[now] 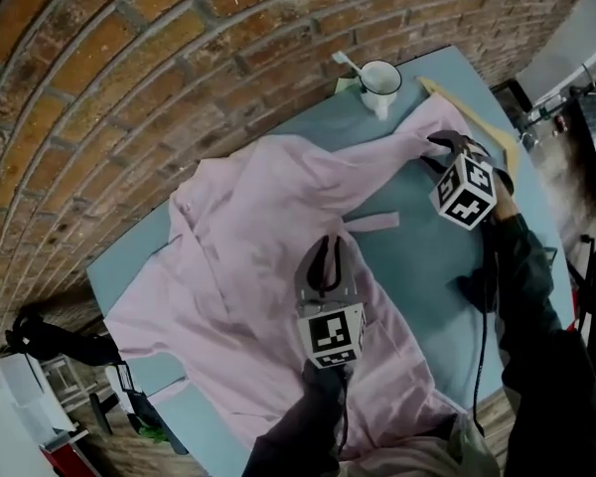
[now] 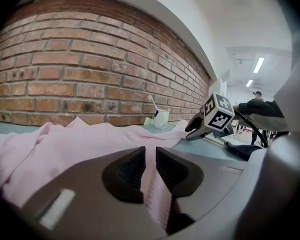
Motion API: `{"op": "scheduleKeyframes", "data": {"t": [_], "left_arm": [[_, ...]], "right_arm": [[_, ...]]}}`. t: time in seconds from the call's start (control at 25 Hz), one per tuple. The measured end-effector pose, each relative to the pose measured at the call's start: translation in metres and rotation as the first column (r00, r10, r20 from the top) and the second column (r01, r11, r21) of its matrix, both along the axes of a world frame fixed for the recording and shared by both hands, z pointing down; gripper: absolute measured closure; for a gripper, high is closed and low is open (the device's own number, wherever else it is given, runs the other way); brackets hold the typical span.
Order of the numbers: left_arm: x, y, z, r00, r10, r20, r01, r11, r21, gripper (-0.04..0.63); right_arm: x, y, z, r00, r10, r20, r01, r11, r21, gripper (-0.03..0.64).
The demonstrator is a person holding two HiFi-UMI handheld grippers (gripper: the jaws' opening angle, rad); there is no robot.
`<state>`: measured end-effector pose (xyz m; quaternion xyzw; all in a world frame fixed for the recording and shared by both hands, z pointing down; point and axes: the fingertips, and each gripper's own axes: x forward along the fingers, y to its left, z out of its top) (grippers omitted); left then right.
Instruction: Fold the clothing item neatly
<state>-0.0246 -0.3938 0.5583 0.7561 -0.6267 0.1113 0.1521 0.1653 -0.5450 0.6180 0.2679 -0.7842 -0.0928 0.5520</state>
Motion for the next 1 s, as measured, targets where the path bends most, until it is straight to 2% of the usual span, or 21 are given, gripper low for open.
{"op": "scheduleKeyframes", "data": {"t": [0.12,0.28,0.36,0.44,0.52,0.6,0.68,0.76,0.8,0.84,0.88,0.92,1.0], "left_arm": [[-0.003,0.003,0.000,1.000,-0.013,-0.028,0.013,1.000,-0.010,0.523],[-0.004,0.003,-0.001,0.999,-0.016,-0.038,0.016,1.000,-0.008,0.523],[-0.004,0.005,0.003,0.999,-0.019,-0.048,0.017,1.000,-0.023,0.523],[-0.004,0.009,0.003,0.998,-0.024,-0.066,0.022,0.999,-0.035,0.523],[-0.005,0.014,-0.001,0.997,-0.023,-0.079,0.021,0.999,-0.036,0.523],[-0.009,0.021,-0.011,0.996,-0.018,-0.085,0.016,1.000,-0.027,0.523],[-0.016,0.031,-0.024,0.996,-0.016,-0.087,0.015,1.000,-0.017,0.523],[-0.028,0.047,-0.039,0.996,-0.028,-0.089,0.027,1.000,-0.007,0.523],[-0.036,0.057,-0.047,0.995,-0.040,-0.089,0.039,0.999,-0.003,0.523],[-0.046,0.068,-0.054,0.995,-0.054,-0.087,0.054,0.999,0.000,0.523],[-0.056,0.080,-0.060,0.994,-0.072,-0.083,0.072,0.997,0.002,0.523],[-0.067,0.092,-0.066,0.992,-0.094,-0.079,0.094,0.996,0.005,0.523],[-0.088,0.118,-0.075,0.987,-0.143,-0.076,0.144,0.989,0.008,0.523]], "right_arm": [[-0.001,0.000,0.000,0.999,-0.016,0.052,0.019,0.998,-0.058,0.468],[0.004,-0.005,0.003,0.966,0.099,0.241,-0.041,0.971,-0.236,0.468],[0.004,-0.003,0.005,0.944,0.131,0.304,-0.041,0.958,-0.284,0.507],[0.008,0.004,0.007,0.946,0.163,0.282,-0.076,0.953,-0.294,0.604],[0.015,0.014,0.003,0.960,0.205,0.190,-0.142,0.944,-0.299,0.604],[0.011,0.026,-0.018,0.961,0.229,0.158,-0.177,0.940,-0.291,0.604],[-0.006,0.043,-0.052,0.947,0.251,0.198,-0.186,0.936,-0.300,0.604],[-0.036,0.070,-0.087,0.915,0.280,0.291,-0.161,0.914,-0.373,0.604],[-0.056,0.086,-0.104,0.885,0.303,0.353,-0.131,0.891,-0.435,0.604],[-0.078,0.105,-0.119,0.844,0.337,0.417,-0.090,0.856,-0.510,0.604],[-0.101,0.123,-0.133,0.789,0.383,0.481,-0.033,0.807,-0.589,0.604],[-0.125,0.141,-0.146,0.723,0.436,0.536,0.040,0.748,-0.663,0.604],[-0.167,0.175,-0.165,0.584,0.554,0.593,0.205,0.606,-0.768,0.604]]}}
